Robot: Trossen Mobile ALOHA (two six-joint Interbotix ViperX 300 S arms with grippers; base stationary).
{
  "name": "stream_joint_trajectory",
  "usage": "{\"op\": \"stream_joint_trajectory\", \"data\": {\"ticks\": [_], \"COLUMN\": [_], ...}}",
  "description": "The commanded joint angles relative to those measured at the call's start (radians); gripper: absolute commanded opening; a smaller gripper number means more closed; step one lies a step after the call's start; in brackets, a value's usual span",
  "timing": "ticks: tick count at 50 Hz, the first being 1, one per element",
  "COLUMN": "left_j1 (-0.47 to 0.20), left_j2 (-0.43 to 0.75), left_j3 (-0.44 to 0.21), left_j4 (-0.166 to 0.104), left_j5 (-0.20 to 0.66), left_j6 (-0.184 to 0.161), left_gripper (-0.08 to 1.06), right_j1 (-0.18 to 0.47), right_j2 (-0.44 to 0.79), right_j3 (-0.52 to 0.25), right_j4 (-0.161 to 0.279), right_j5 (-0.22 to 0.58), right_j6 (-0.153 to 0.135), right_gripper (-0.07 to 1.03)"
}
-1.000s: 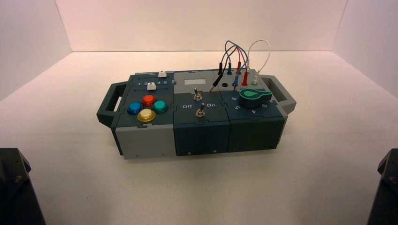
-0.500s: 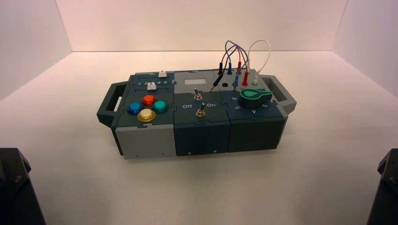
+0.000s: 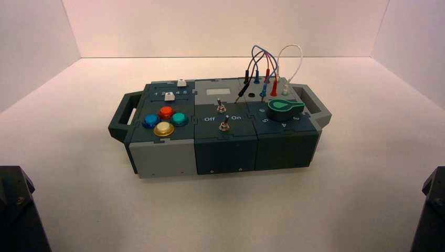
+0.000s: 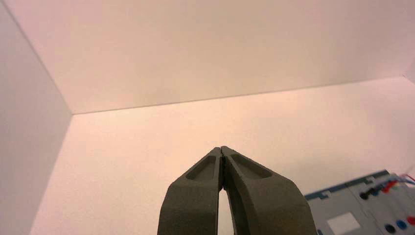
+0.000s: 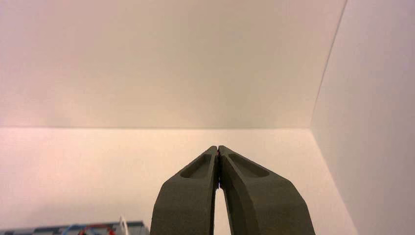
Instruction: Move the bottom slider to position 1.
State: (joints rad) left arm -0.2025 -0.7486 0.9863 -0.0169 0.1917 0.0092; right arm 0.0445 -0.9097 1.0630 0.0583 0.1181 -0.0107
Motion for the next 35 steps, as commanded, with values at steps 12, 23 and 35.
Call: {"op": "stream_joint_trajectory", "data": {"ticks": [12, 23, 35], "left_j1": [-0.055, -0.091, -0.123], "left_j2": [0.017, 0.103, 0.17], "left_j3": [-0.037, -0.044, -0.055], "left_j4": [-0.002, -0.003, -0.012], "left_j5": [0.052, 0.08, 0.118], "left_j6": [0.015, 0.012, 0.008], "left_gripper": [-0.03, -0.03, -0.03], "right_j1": [0.106, 0.227, 0.262], "right_j2": [0.118, 0.229, 0.275], "right_j3": [-0.077, -0.114, -0.127], "right_j4": [0.006, 0.006, 0.006], "right_j5": [0.117, 0.169, 0.186], "right_j6": [0.0, -0.005, -0.008], "right_gripper": [-0.02, -0.02, -0.02]}}
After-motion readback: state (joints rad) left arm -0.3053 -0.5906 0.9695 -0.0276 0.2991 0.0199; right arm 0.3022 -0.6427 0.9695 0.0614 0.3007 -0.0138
